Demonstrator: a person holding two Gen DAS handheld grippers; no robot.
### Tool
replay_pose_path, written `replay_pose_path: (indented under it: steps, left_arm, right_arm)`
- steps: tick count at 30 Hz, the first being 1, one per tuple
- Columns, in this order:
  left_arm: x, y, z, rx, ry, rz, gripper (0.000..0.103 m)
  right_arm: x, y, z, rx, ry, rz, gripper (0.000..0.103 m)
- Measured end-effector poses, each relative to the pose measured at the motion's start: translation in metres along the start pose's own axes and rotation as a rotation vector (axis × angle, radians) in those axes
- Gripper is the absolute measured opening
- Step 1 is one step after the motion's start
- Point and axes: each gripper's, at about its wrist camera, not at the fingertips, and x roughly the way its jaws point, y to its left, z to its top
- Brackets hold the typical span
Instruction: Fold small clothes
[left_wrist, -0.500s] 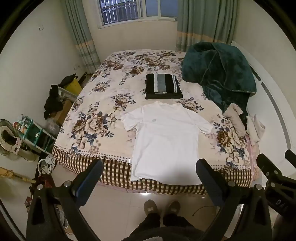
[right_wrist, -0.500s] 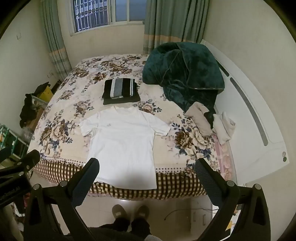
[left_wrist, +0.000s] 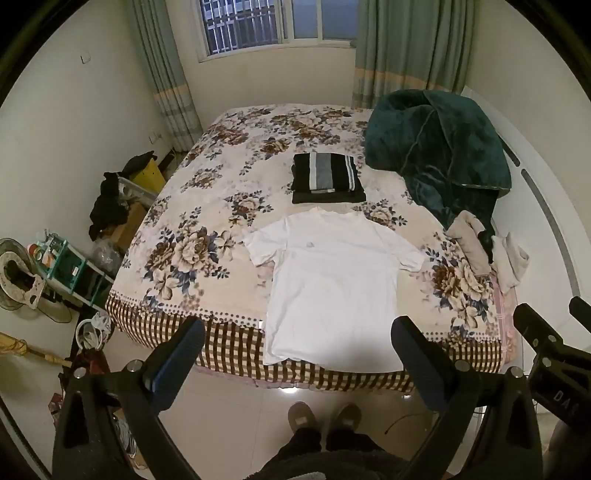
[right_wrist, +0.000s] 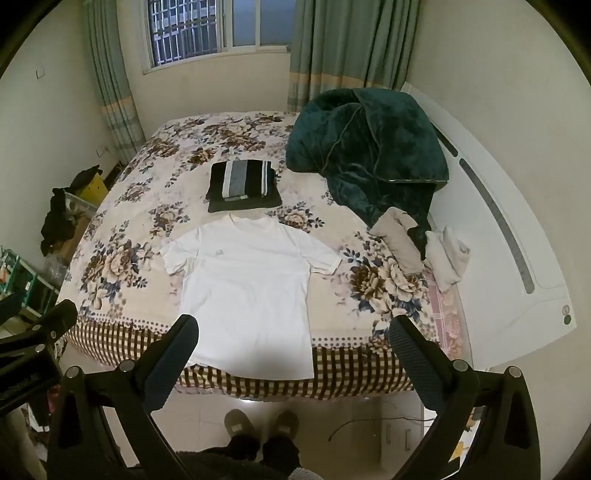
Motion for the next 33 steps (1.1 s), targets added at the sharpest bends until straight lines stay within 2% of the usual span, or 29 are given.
replay_pose_path:
  steps: [9, 16, 18, 26, 33]
  left_arm:
    - [-0.005, 0.006, 0.003, 0.0, -0.011, -0.005, 0.103]
    - [-0.009, 0.004, 0.005, 0.0, -0.025, -0.003, 0.103]
    - [-0.01, 0.004, 0.006, 0.0, -0.027, -0.002, 0.103]
    - [-0.01, 0.003, 0.007, 0.0, -0.029, -0.002, 0.103]
    - [-0.012, 0.003, 0.009, 0.0, -0.031, 0.0, 0.103]
  right_arm:
    - [-0.012, 0.003, 0.013, -0.005, -0.009, 0.002, 0.103]
    - [-0.009, 0.0, 0.009, -0.002, -0.013, 0.001, 0.103]
    - [-0.022, 0.0, 0.021, -0.003, -0.017, 0.002, 0.103]
    - [-0.026, 0.002, 0.029, -0.006, -0.023, 0.003, 0.103]
    - [-0.027, 0.002, 0.027, -0.003, -0.026, 0.003, 0.103]
